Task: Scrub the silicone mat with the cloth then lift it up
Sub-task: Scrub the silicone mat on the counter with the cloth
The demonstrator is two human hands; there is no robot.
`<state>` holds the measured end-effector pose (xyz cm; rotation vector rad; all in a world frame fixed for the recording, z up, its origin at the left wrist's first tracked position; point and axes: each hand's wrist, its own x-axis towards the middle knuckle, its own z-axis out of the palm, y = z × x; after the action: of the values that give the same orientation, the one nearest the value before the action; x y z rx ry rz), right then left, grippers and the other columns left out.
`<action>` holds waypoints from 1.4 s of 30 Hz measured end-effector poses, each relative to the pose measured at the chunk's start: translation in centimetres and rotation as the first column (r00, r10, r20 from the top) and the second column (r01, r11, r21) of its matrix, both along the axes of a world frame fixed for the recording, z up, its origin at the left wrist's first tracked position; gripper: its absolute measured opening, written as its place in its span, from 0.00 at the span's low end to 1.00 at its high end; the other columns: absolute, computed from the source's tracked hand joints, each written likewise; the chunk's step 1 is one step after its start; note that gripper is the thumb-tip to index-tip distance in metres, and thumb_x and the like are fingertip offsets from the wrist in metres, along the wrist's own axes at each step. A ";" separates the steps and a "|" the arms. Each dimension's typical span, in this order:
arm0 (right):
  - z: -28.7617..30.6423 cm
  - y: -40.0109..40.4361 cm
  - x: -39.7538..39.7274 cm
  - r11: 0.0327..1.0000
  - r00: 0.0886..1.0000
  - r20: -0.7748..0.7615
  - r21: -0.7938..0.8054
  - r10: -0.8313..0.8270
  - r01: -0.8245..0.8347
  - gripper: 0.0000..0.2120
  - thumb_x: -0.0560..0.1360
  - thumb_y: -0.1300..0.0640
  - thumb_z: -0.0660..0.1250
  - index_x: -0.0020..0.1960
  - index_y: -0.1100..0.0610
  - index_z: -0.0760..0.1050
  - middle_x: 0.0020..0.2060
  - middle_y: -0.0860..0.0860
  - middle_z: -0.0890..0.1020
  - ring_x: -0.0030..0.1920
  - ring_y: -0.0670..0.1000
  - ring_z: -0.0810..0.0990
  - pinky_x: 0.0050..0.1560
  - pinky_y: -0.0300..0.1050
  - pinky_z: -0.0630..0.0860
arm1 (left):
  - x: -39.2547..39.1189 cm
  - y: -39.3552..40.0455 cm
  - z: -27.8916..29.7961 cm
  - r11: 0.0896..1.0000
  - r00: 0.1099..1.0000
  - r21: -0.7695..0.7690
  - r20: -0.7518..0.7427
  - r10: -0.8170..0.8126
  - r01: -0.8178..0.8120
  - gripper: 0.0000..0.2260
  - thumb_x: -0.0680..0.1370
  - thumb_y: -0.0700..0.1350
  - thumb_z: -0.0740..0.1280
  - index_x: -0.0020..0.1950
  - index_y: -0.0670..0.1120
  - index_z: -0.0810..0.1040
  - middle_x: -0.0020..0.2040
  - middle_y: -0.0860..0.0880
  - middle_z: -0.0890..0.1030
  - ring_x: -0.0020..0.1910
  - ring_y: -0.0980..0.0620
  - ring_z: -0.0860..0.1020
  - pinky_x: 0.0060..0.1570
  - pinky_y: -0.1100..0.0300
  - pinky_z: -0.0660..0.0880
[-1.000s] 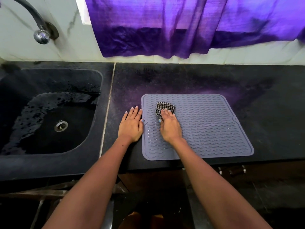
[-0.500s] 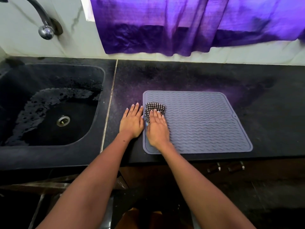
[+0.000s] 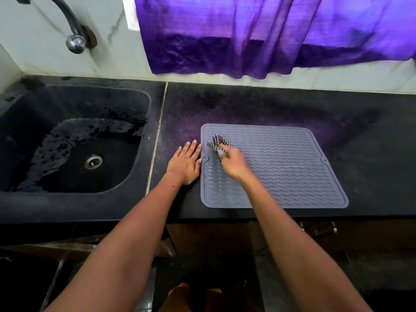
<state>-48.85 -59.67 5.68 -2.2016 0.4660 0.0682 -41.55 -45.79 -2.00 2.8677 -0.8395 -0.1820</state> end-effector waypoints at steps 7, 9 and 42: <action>-6.0 5.6 -3.9 0.814 0.982 -0.003 -0.559 0.189 -0.158 0.33 0.76 0.62 0.56 0.75 0.64 0.45 0.76 0.60 0.49 0.76 0.55 0.46 0.76 0.48 0.41 | -0.5 0.0 -0.5 1.000 0.999 0.004 0.043 0.025 -0.026 0.24 0.82 0.48 0.45 0.78 0.47 0.46 0.78 0.46 0.46 0.77 0.49 0.45 0.75 0.52 0.40; -6.6 5.5 -3.8 0.804 0.979 0.004 -0.571 0.203 -0.165 0.34 0.75 0.61 0.56 0.75 0.63 0.43 0.76 0.59 0.48 0.76 0.54 0.44 0.76 0.47 0.39 | -0.7 0.0 -0.4 0.999 0.998 0.002 0.041 0.037 -0.037 0.23 0.83 0.47 0.46 0.78 0.47 0.46 0.78 0.46 0.45 0.77 0.49 0.44 0.75 0.52 0.40; -1.1 -3.3 -5.2 0.861 0.987 0.091 0.504 -0.134 0.070 0.18 0.80 0.63 0.56 0.69 0.58 0.68 0.63 0.58 0.75 0.59 0.53 0.75 0.63 0.47 0.71 | -4.2 -0.8 -0.4 0.972 0.972 -0.047 0.033 0.233 -0.231 0.23 0.82 0.53 0.45 0.78 0.51 0.49 0.79 0.48 0.47 0.77 0.50 0.44 0.74 0.50 0.41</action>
<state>-54.02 -62.93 4.53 -1.6551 0.4376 -0.0063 -45.73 -46.60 -2.42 2.9064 -0.5000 -0.0817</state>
